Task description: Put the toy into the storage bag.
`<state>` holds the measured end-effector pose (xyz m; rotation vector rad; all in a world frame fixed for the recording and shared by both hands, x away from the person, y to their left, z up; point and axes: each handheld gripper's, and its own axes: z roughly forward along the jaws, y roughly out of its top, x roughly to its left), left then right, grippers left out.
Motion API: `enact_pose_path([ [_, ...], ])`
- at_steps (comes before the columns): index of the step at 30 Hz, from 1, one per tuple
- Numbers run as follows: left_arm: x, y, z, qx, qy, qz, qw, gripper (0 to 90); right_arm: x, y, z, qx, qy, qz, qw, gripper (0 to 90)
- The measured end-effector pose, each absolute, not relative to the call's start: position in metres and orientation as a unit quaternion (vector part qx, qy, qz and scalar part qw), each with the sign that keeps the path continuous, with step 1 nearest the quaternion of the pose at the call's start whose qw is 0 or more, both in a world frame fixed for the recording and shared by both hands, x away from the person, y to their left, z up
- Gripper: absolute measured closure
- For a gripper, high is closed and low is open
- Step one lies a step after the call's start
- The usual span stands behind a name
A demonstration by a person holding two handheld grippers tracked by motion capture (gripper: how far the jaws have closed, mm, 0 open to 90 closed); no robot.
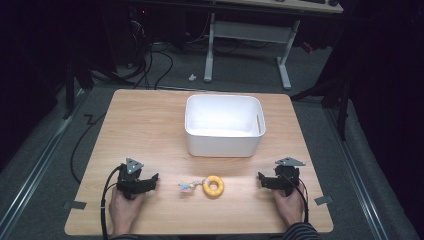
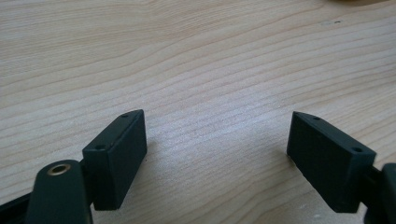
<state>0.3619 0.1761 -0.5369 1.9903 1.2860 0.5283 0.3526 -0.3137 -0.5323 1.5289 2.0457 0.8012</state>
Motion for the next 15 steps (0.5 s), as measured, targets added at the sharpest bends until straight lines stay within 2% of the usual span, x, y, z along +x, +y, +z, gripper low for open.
enact_pose_path([
  [15, 0.3619, 0.175, -0.537, 0.769, 0.496, 0.207, 0.346, 20.6, 0.3525, -0.3123, -0.5321, 0.558, 0.741, 0.293, 0.232, 7.6],
])
